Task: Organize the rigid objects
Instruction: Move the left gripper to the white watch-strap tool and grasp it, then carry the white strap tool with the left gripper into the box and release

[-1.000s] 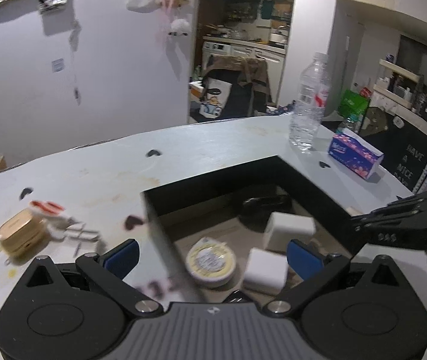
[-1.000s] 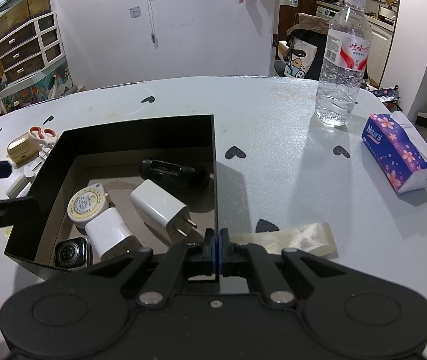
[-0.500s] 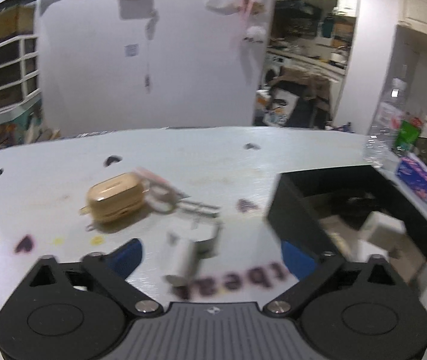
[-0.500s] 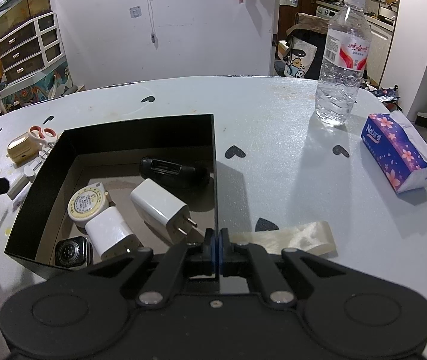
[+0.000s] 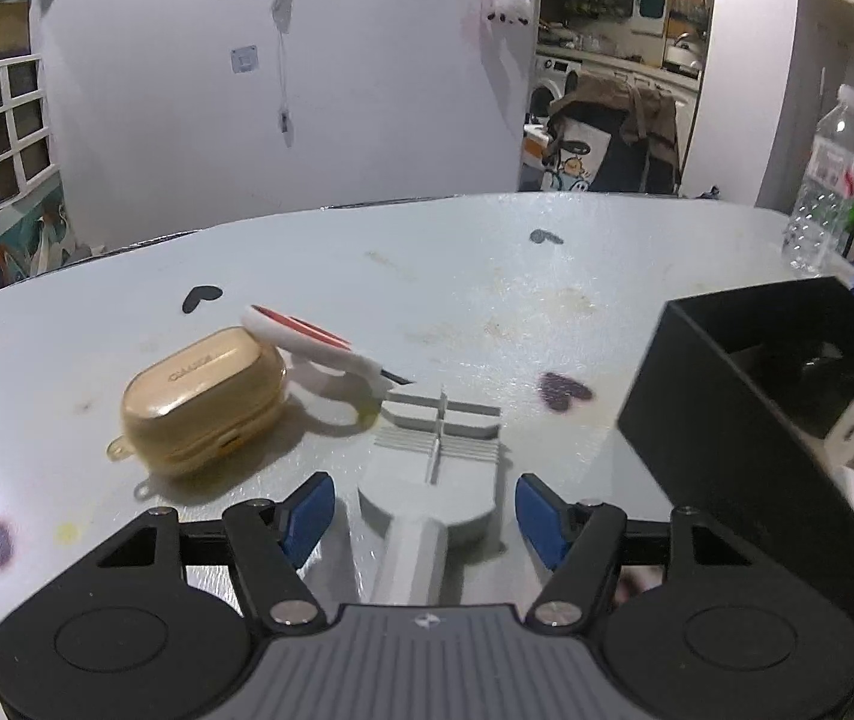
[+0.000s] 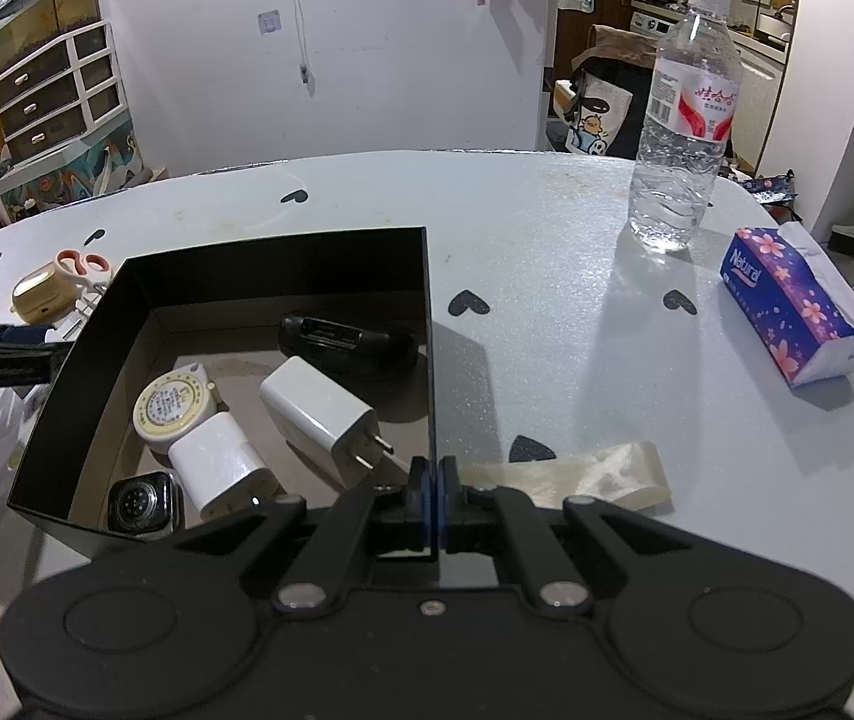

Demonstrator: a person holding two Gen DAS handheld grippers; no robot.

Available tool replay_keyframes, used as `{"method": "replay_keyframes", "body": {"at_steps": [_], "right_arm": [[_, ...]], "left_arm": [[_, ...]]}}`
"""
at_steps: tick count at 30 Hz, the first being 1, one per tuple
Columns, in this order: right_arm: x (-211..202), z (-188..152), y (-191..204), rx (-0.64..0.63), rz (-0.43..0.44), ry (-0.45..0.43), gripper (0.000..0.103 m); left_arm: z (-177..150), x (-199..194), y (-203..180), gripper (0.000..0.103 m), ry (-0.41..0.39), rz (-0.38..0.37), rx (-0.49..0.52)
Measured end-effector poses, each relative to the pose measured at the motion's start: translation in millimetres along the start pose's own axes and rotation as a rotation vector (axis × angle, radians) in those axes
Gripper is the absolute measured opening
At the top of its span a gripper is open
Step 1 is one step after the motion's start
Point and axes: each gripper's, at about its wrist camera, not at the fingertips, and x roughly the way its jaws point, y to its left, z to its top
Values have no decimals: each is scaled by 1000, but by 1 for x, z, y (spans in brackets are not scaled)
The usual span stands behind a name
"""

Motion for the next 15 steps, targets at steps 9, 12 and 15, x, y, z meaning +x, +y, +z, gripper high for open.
{"method": "replay_keyframes", "body": {"at_steps": [9, 12, 15], "right_arm": [[0, 0, 0, 0, 0, 0, 3], [-1, -1, 0, -1, 0, 0, 3], [-2, -2, 0, -2, 0, -1, 3]], "left_arm": [[0, -5, -2, 48, -23, 49, -7], [6, -27, -4, 47, -89, 48, -31], [19, -58, -15, 47, -179, 1, -22]]}}
